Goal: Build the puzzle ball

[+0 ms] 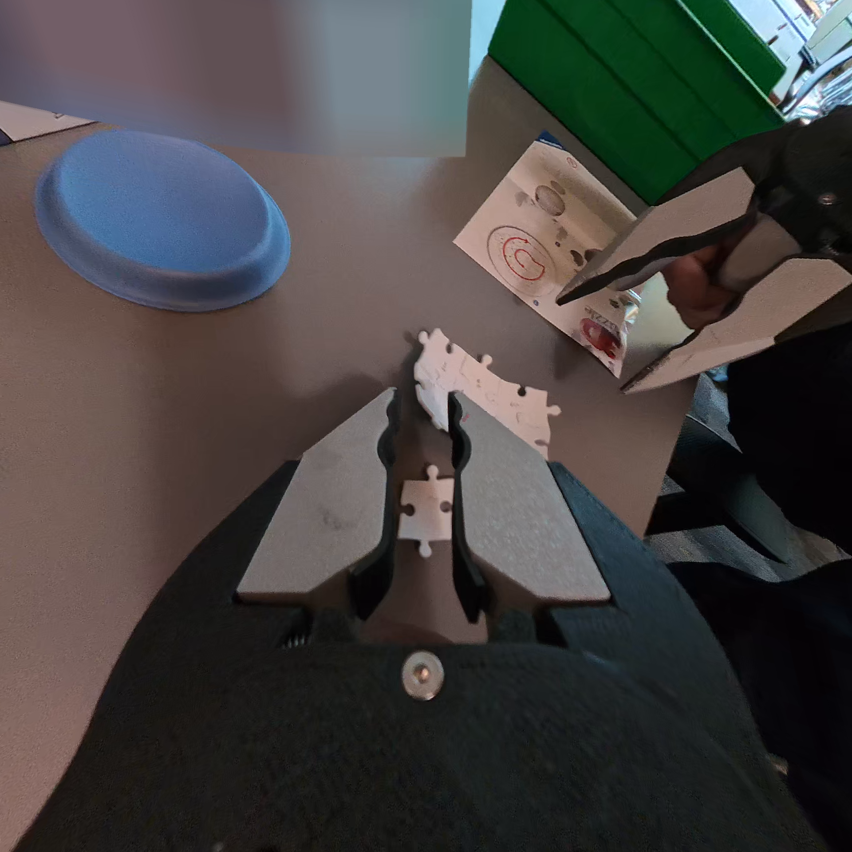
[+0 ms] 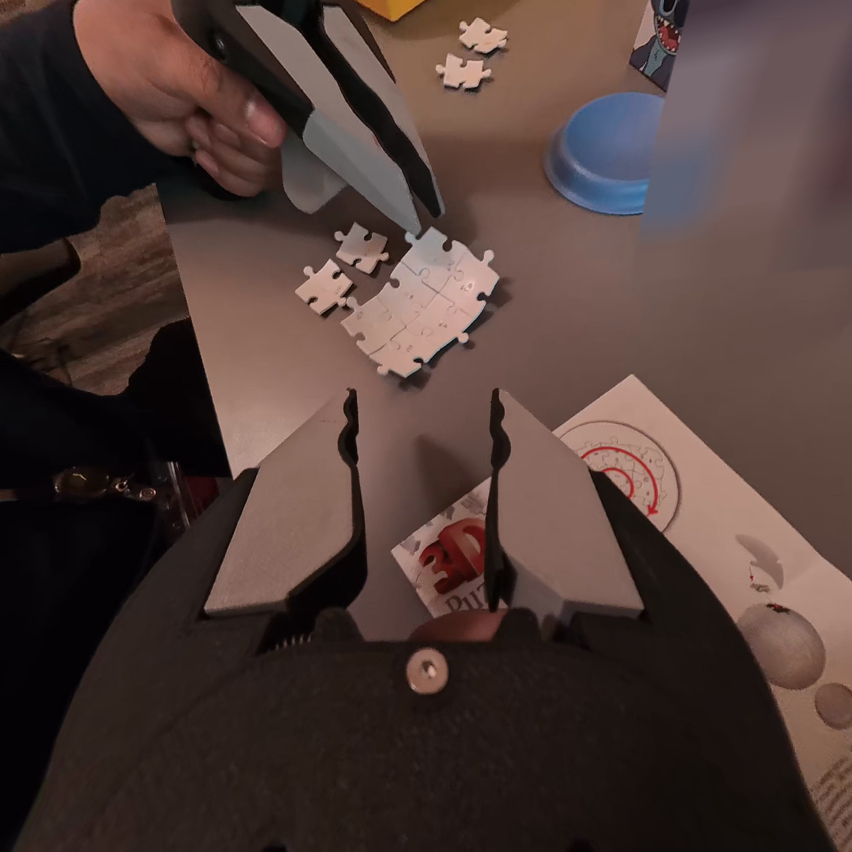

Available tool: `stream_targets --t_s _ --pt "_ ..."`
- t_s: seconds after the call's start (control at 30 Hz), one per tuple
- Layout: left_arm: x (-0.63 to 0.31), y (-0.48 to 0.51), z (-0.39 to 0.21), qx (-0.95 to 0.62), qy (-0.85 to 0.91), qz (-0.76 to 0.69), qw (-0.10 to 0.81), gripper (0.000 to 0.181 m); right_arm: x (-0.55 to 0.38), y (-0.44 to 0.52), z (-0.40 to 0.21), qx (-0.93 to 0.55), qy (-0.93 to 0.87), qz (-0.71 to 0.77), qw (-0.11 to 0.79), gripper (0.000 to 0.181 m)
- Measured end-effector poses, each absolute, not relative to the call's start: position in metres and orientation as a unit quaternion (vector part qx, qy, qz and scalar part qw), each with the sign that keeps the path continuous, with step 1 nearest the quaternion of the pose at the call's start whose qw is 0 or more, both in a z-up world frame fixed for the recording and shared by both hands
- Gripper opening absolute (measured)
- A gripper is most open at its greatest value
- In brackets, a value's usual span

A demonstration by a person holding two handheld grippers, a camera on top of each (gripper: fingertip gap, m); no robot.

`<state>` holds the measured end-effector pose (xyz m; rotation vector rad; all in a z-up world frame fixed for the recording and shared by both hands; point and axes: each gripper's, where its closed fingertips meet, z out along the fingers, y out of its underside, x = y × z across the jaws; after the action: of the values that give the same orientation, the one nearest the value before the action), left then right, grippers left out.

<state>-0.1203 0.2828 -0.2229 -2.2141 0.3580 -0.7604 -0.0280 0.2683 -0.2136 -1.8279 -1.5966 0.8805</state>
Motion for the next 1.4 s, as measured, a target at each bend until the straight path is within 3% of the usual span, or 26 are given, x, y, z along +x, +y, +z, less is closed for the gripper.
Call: stream_targets --t_s 0.47,0.97,1.2,1.4 --pt "-0.137 0.286 -0.208 -0.850 0.132 -0.291 0.419 0.022 -0.033 0.253 -0.215 -0.651 -0.616 0.324 0.304 0.052" --pt "-0.102 0.265 -0.222 -0.845 0.180 -0.348 0.364 0.024 -0.028 0.267 -0.227 -0.641 -0.630 0.282 0.336 0.051" --pt "-0.112 0.259 -0.214 -0.835 0.174 -0.359 0.380 0.025 -0.025 0.280 -0.227 -0.644 -0.624 0.273 0.349 0.051" --pt "-0.133 0.252 -0.218 -0.853 0.193 -0.289 0.390 0.028 -0.027 0.284 -0.228 -0.638 -0.621 0.279 0.359 0.050"
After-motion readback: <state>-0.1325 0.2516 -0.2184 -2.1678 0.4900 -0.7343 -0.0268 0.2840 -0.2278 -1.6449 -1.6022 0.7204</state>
